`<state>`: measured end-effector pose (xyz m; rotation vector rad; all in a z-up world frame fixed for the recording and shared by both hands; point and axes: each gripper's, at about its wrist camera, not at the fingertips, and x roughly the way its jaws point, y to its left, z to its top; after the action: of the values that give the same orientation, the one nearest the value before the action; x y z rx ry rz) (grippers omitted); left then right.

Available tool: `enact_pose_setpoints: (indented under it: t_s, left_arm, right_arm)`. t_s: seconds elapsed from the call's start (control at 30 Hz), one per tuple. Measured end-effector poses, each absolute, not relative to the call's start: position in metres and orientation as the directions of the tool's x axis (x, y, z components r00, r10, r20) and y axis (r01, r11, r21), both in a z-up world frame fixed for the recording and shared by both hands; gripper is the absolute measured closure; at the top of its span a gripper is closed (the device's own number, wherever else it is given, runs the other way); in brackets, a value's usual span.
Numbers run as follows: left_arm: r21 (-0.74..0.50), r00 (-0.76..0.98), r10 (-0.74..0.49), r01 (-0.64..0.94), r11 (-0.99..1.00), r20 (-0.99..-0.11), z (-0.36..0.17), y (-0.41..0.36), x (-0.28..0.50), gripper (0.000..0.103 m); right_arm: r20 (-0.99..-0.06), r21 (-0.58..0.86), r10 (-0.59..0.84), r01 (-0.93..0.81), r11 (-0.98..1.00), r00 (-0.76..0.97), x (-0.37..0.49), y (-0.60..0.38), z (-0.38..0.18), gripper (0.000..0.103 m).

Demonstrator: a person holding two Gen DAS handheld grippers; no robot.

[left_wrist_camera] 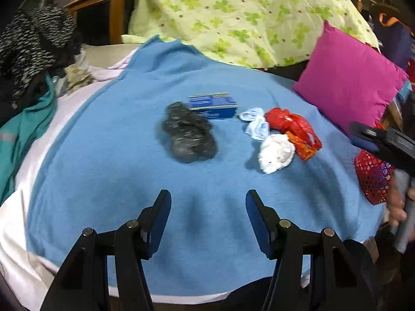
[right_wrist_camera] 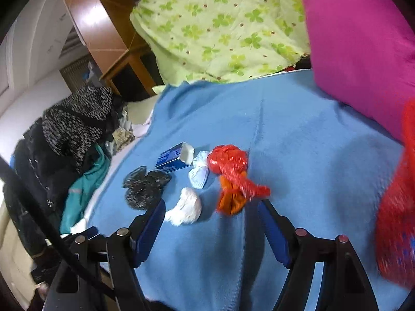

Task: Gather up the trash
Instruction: 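Grasp the red plastic bag with the right gripper while the left grasps white tissue, then carry the red bag and white tissue toward the red wastebasket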

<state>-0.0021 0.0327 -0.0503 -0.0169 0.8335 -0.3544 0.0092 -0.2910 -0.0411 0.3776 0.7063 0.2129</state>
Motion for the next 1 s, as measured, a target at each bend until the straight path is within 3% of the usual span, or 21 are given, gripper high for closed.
enact_pose_setpoints:
  t_s: [0.07,0.33,0.5,0.6,0.83,0.9,0.93,1.0]
  left_arm:
    - [-0.157,0.604,-0.331,0.322,0.933,-0.725,-0.051,0.022,0.004,0.042]
    - [-0.154,0.562,-0.391,0.422,0.893,-0.729,-0.048,-0.016,0.027,0.042]
    - [-0.193,0.508,-0.444,0.473,0.860,-0.738,-0.053,-0.038,0.044,0.042]
    - [-0.216,0.469,-0.469,0.496,0.841,-0.748,-0.062,-0.054,0.058,0.042]
    - [-0.249,0.419,-0.490,0.509,0.824,-0.764,-0.088,-0.091,0.081,0.042]
    - [-0.260,0.423,-0.496,0.501,0.826,-0.759,-0.094,-0.094,0.084,0.053]
    - [-0.263,0.418,-0.492,0.495,0.828,-0.764,-0.097,-0.095,0.086,0.067]
    - [-0.272,0.422,-0.489,0.477,0.836,-0.763,-0.099,-0.093,0.083,0.069]
  right_arm:
    - [-0.601,0.398,0.313,-0.064,0.915,0.735,0.031,-0.288,-0.049,0.027]
    - [-0.663,0.395,0.331,-0.062,0.916,0.671,0.125,-0.277,-0.087,0.046]
    - [-0.697,0.370,0.324,-0.066,0.927,0.640,0.144,-0.280,-0.105,0.085]
    - [-0.693,0.372,0.299,-0.031,0.928,0.656,0.131,-0.298,-0.108,0.091]
    - [-0.619,0.434,0.301,-0.004,0.901,0.726,0.078,-0.332,-0.087,0.093]
    - [-0.592,0.424,0.293,-0.018,0.905,0.751,0.062,-0.332,-0.073,0.093]
    - [-0.575,0.418,0.290,-0.030,0.908,0.765,0.054,-0.330,-0.066,0.093]
    - [-0.557,0.404,0.288,-0.049,0.914,0.779,0.041,-0.326,-0.055,0.093]
